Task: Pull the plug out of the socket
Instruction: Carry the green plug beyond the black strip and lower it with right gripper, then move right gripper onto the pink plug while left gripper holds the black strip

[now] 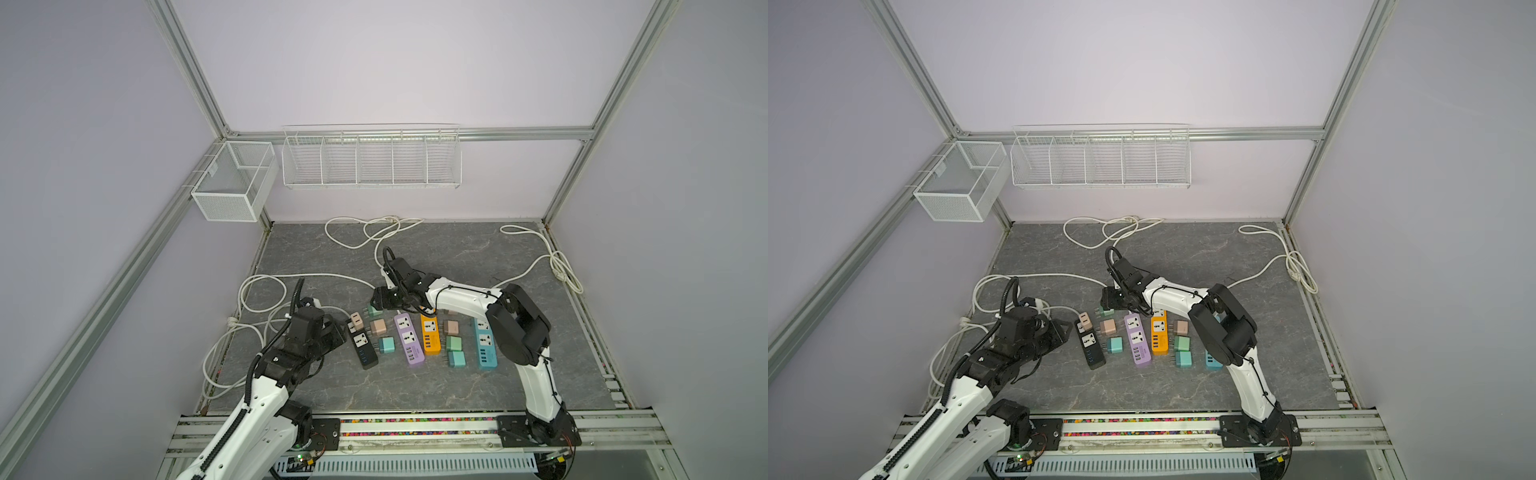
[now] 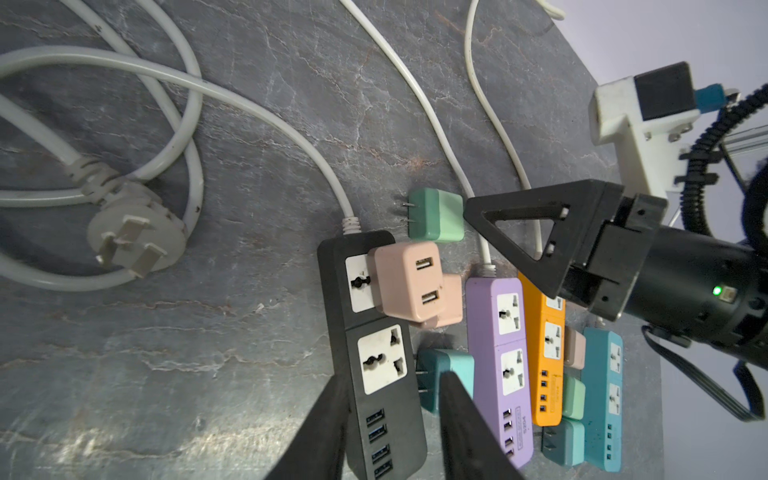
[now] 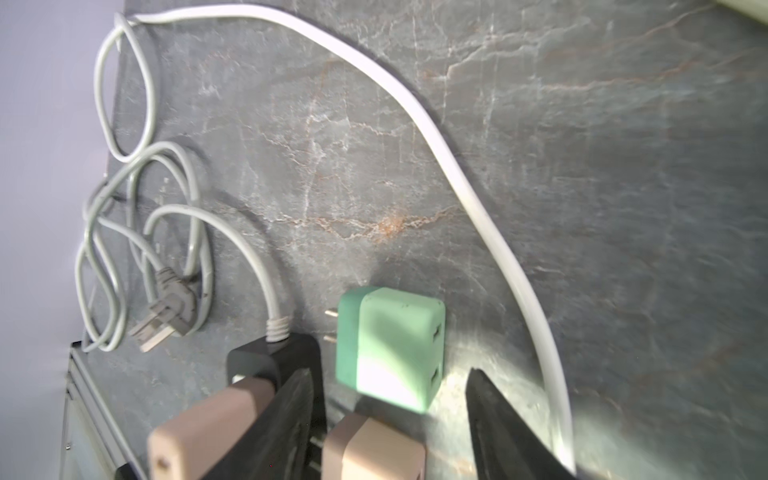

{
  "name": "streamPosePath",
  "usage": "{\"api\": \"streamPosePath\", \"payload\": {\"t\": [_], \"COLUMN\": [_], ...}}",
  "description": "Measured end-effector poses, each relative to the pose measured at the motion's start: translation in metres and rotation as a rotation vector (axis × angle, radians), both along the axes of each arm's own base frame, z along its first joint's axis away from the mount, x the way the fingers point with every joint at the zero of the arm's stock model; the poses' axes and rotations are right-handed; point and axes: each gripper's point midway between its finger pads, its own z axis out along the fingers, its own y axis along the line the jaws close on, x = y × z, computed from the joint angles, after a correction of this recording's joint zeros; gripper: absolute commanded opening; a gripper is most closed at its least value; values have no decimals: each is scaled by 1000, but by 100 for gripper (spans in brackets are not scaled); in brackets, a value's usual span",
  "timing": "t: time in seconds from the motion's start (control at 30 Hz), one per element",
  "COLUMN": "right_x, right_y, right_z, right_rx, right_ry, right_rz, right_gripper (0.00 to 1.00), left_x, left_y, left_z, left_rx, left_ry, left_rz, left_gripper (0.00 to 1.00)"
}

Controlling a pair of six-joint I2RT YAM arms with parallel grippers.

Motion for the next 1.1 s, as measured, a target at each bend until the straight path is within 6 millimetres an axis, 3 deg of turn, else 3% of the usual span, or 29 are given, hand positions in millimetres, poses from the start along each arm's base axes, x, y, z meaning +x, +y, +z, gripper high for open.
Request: {"api": "streamPosePath", "payload": {"t": [0.17, 0.33, 0.7, 1.1], "right_x": [-8, -31, -77, -94], "right_y": [-3, 1, 19, 36], "right_z": [22, 39, 47, 62], "right_rx": [-12, -68, -208, -228], "right_ry": [-33, -76, -178, -234], "right_rz": [22, 63, 142, 173], "right_gripper": [70, 73, 76, 77], "left_x": [-3, -3, -7, 0], "left_y": [3, 6, 11, 17], "left_z": [6, 4, -12, -22], "left_rx": [-2, 8, 28, 22], "left_ry": [-21, -18, 15, 18], "left_rz": [11, 20, 38, 96], "left_gripper": [40, 40, 40, 40]}}
